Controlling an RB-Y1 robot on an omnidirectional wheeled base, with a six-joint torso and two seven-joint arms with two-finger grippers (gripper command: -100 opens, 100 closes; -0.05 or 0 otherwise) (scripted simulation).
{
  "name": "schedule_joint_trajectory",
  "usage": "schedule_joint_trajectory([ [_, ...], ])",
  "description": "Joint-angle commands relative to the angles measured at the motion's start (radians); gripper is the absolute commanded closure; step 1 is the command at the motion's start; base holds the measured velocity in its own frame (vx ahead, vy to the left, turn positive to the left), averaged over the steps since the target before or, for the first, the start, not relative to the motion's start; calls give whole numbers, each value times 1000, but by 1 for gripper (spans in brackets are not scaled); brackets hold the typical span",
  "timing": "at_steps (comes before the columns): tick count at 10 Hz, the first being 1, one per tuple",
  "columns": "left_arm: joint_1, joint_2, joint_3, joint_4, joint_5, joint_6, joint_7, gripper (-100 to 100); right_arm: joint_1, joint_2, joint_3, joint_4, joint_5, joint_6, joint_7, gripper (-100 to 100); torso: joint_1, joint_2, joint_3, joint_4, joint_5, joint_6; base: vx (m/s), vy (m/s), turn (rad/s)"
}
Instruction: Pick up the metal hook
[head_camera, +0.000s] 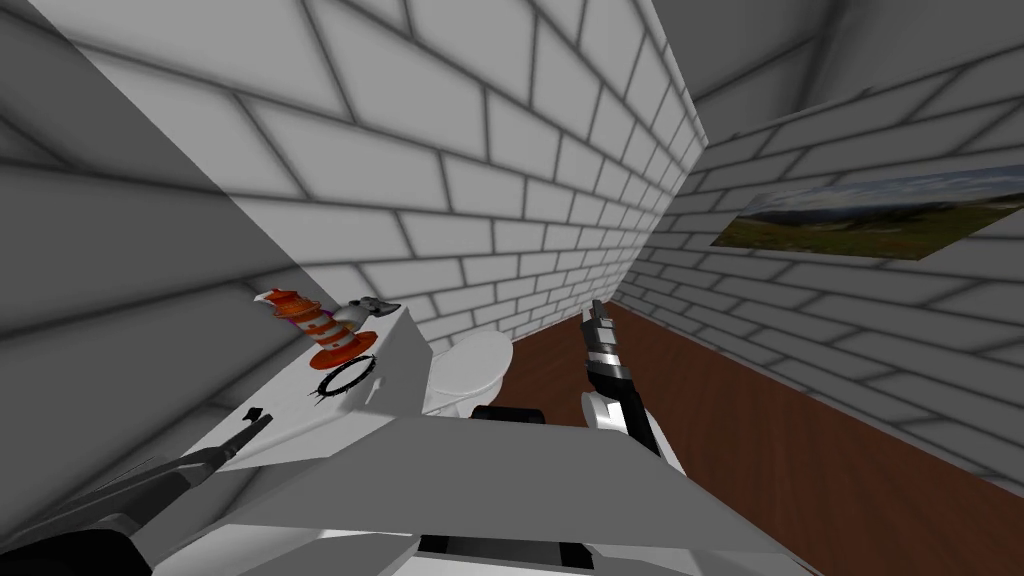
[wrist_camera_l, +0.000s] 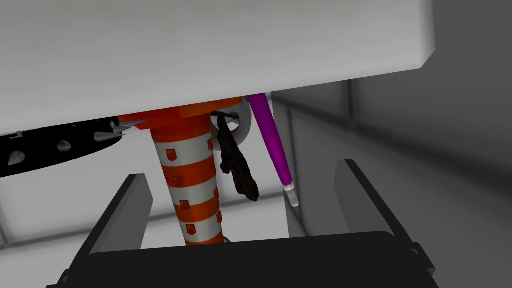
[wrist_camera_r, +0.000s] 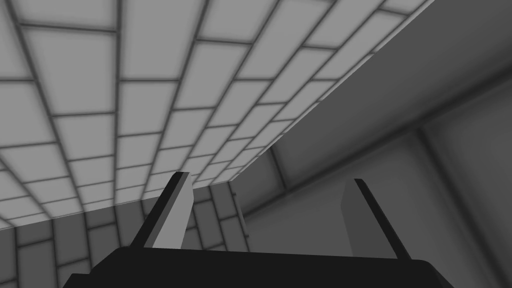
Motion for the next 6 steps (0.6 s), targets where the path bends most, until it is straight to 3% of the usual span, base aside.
schedule_joint_trajectory([
  [1, 0, 0, 0, 0, 0, 0, 0, -100, 0, 0, 0, 0, 0, 0, 0, 0, 0, 0, 0, 0, 0, 0, 7, -26, -20],
  [2, 1, 0, 1, 2, 0, -1, -5, 0, 0, 0, 0, 0, 0, 0, 0, 0, 1, 1, 0, 0, 0, 0, 0, 0, 0],
  [3, -41, 29, 14, 51, -34, -16, 34, -100, 0, 0, 0, 0, 0, 0, 0, 0, 3, 1, 1, 0, 1, 0, -49, -55, -182],
  [5, -41, 29, 14, 84, -34, -16, 34, -100, 0, 0, 0, 0, 0, 0, 0, 0, 0, 5, 3, 1, 0, -1, -52, -45, -38],
  [6, -83, 58, 26, 119, -68, -32, 72, -100, 0, 0, 0, 0, 0, 0, 0, 0, 1, 5, 3, 1, 0, -1, -47, -45, -192],
])
